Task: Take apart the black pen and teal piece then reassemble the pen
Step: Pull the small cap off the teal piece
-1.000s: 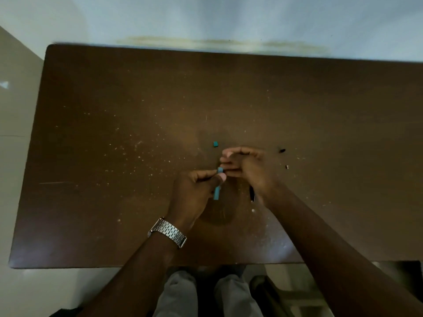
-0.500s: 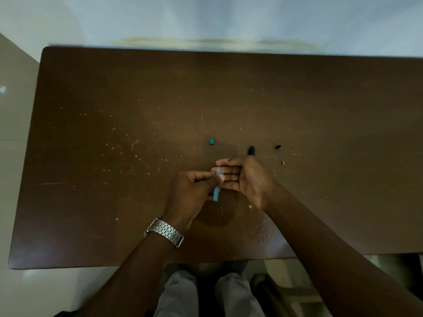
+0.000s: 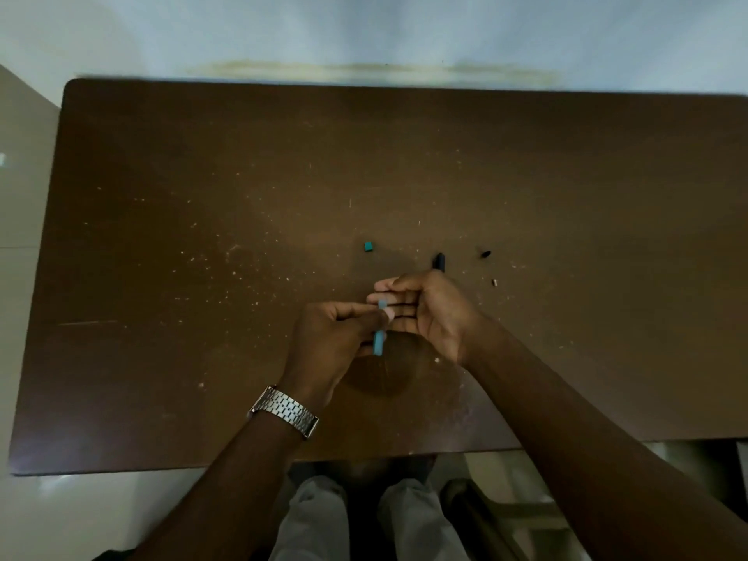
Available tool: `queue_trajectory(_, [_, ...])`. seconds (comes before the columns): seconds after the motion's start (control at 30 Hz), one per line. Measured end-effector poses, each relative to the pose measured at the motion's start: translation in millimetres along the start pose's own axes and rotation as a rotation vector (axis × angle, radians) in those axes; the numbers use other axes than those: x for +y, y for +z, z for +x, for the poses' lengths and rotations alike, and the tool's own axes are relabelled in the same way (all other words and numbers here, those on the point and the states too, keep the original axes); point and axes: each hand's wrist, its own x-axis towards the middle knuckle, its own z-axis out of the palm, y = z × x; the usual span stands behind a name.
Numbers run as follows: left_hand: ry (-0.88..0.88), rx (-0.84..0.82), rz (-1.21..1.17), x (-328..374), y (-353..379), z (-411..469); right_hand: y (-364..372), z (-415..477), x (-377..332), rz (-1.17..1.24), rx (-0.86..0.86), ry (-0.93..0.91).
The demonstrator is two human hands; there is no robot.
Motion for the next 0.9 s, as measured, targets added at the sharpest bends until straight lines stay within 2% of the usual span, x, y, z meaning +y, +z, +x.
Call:
queue_trajectory(0.43, [-0.018, 0.015, 0.031, -1, 1, 0, -9, 8, -5, -0.050, -0.011, -0.068])
queue_trajectory(0.6, [-0.029, 0.006, 0.054, -5, 0, 0, -13, 9, -23, -0.078, 0.068, -0.142])
queue_trajectory(0.73, [-0.034, 0.058, 0.085, -8, -3, 3, -19, 5, -44, -0.105, 0.156, -0.208])
queue_trajectory(0.9, [0.086, 0.148, 0.312, 1, -4, 22, -29, -11, -59, -0.179, 0.251, -0.312])
